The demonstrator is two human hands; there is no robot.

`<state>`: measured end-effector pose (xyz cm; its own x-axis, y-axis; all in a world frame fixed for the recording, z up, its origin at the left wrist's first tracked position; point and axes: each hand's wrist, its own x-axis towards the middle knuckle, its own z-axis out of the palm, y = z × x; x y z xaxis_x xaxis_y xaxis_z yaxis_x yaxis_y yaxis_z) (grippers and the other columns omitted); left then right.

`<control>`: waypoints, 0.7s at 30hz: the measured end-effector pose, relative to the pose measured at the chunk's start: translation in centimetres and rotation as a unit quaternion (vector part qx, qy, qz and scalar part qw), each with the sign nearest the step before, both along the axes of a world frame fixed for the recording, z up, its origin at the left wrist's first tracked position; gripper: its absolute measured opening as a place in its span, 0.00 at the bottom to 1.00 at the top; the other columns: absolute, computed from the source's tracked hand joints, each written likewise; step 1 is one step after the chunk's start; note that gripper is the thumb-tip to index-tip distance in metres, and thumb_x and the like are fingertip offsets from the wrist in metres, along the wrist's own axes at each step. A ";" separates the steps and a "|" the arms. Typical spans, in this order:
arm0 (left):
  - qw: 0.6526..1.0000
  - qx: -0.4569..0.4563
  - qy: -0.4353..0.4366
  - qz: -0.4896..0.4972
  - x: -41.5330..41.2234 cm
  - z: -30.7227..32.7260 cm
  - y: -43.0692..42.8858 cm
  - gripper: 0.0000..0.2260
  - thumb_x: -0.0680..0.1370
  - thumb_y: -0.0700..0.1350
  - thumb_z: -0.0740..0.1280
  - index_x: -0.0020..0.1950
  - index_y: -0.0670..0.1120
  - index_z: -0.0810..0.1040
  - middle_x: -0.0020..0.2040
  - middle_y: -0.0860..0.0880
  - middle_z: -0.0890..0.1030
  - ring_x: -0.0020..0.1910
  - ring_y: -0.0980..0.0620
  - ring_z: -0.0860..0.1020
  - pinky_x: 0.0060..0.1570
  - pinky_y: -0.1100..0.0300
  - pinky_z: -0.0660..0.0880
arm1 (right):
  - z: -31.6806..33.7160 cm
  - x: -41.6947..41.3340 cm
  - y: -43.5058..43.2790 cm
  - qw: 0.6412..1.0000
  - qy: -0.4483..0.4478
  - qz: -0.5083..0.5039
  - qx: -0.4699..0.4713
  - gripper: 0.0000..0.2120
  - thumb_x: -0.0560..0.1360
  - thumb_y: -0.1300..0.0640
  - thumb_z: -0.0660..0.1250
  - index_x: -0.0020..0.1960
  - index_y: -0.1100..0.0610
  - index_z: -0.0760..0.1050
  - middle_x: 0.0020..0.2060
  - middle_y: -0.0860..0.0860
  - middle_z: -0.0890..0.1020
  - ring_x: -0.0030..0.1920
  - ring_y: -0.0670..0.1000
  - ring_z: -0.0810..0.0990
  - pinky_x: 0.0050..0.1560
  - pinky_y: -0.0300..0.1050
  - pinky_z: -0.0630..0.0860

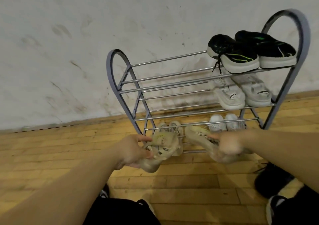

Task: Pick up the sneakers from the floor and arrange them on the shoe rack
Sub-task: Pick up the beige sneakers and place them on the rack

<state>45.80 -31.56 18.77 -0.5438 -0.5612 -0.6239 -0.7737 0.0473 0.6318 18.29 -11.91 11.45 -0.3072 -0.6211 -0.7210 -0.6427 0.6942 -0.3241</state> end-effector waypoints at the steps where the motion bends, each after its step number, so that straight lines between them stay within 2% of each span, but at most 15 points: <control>1: 1.000 -0.002 0.003 0.002 -0.8 -1.0 0.1 0.25 0.73 0.42 0.79 0.67 0.56 0.78 0.61 0.43 0.81 0.52 0.42 0.85 0.44 0.49 0.85 | -1.0 -0.3 -0.3 1.000 0.006 -0.005 -0.007 0.45 0.78 0.53 0.70 0.84 0.47 0.44 0.76 0.54 0.67 0.63 0.55 0.76 0.52 0.43 0.75; 2: 1.000 0.001 0.013 0.011 -1.8 -2.2 0.2 0.25 0.74 0.42 0.79 0.68 0.56 0.77 0.63 0.43 0.80 0.53 0.42 0.84 0.45 0.49 0.85 | -1.9 -0.5 -0.3 1.000 0.006 -0.017 -0.014 0.44 0.78 0.54 0.69 0.84 0.47 0.44 0.75 0.53 0.69 0.59 0.53 0.77 0.50 0.43 0.76; 3: 0.999 0.001 0.029 0.018 -2.6 -2.9 0.5 0.26 0.75 0.42 0.78 0.70 0.55 0.75 0.64 0.42 0.79 0.53 0.42 0.84 0.45 0.50 0.85 | -2.4 -0.7 -0.5 0.999 0.003 -0.032 -0.026 0.42 0.79 0.57 0.67 0.84 0.48 0.44 0.75 0.53 0.68 0.59 0.53 0.77 0.52 0.44 0.77; 5: 0.997 -0.007 0.067 0.028 -4.6 -4.8 1.3 0.28 0.76 0.42 0.77 0.74 0.54 0.73 0.66 0.42 0.78 0.55 0.43 0.82 0.47 0.52 0.83 | -3.5 -1.4 -0.7 0.996 0.018 -0.071 -0.053 0.40 0.80 0.57 0.64 0.84 0.48 0.44 0.79 0.53 0.62 0.68 0.57 0.73 0.61 0.46 0.76; 7: 0.993 -0.023 0.110 0.033 -7.3 -7.6 2.1 0.29 0.77 0.44 0.76 0.76 0.53 0.71 0.68 0.45 0.77 0.59 0.45 0.81 0.55 0.53 0.82 | -4.8 -2.4 -0.9 0.988 0.046 -0.116 -0.089 0.41 0.79 0.53 0.64 0.84 0.46 0.44 0.81 0.54 0.59 0.73 0.60 0.69 0.67 0.48 0.73; 10: 0.981 -0.025 0.179 0.067 -11.7 -12.1 3.0 0.31 0.77 0.45 0.75 0.78 0.54 0.69 0.70 0.49 0.77 0.63 0.47 0.79 0.63 0.50 0.79 | -7.5 -3.9 -1.4 0.966 0.056 -0.192 -0.165 0.42 0.77 0.44 0.65 0.83 0.42 0.44 0.80 0.56 0.60 0.72 0.61 0.71 0.68 0.52 0.73; 13: 0.969 -0.061 0.219 0.095 -15.8 -15.8 3.3 0.32 0.79 0.47 0.73 0.80 0.52 0.65 0.73 0.49 0.75 0.68 0.47 0.76 0.69 0.49 0.74 | -10.4 -5.2 -1.9 0.939 0.116 -0.230 -0.226 0.37 0.80 0.39 0.62 0.82 0.39 0.45 0.79 0.56 0.58 0.72 0.63 0.69 0.69 0.56 0.71; 15: 0.970 -0.140 0.190 0.063 -17.7 -18.3 3.5 0.34 0.78 0.55 0.71 0.82 0.54 0.61 0.74 0.48 0.73 0.72 0.44 0.72 0.72 0.47 0.70 | -12.4 -5.3 -1.8 0.931 0.153 -0.233 -0.236 0.38 0.79 0.39 0.63 0.82 0.38 0.45 0.78 0.57 0.57 0.74 0.65 0.67 0.71 0.59 0.70; 18: 0.969 -0.238 0.056 -0.025 -18.4 -20.9 4.1 0.45 0.74 0.68 0.68 0.83 0.56 0.48 0.78 0.43 0.65 0.76 0.38 0.64 0.74 0.42 0.64 | -14.8 -5.3 -0.6 0.931 0.201 -0.215 -0.214 0.42 0.74 0.36 0.65 0.81 0.37 0.45 0.79 0.56 0.53 0.77 0.66 0.58 0.74 0.61 0.64; 21: 0.961 -0.271 0.017 -0.053 -18.0 -21.6 4.2 0.47 0.76 0.68 0.67 0.84 0.54 0.42 0.81 0.45 0.60 0.77 0.36 0.60 0.74 0.40 0.58 | -15.7 -5.6 -0.3 0.924 0.256 -0.190 -0.211 0.42 0.76 0.37 0.66 0.81 0.37 0.46 0.79 0.57 0.53 0.77 0.66 0.57 0.74 0.63 0.65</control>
<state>27.80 -27.32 -2.82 -0.6310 -0.7387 -0.2368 -0.7258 0.4545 0.5164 12.73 -12.17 -4.29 -0.7942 -0.5915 -0.1394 -0.5231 0.7822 -0.3383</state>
